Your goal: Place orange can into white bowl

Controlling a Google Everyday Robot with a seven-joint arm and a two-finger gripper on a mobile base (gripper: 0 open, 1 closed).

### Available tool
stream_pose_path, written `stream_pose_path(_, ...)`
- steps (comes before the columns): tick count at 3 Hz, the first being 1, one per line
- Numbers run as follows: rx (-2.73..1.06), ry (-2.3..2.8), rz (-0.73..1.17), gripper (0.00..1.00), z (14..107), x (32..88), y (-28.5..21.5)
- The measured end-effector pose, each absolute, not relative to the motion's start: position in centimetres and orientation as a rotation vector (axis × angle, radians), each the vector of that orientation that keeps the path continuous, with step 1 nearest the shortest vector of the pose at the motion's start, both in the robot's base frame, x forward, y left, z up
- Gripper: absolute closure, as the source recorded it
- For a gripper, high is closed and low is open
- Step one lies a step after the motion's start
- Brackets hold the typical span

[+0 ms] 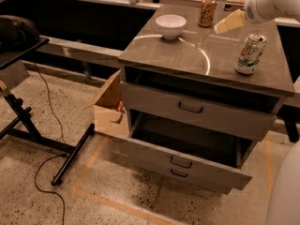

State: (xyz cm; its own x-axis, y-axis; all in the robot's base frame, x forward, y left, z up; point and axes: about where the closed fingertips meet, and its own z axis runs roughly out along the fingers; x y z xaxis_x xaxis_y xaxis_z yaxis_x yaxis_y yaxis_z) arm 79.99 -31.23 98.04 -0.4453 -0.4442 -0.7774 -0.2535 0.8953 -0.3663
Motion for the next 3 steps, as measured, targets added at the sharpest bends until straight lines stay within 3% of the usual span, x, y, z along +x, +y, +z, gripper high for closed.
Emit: stream_pose_path(3,-0.179,2.031,-0.195,0.0,95.1,88.7,-28.3)
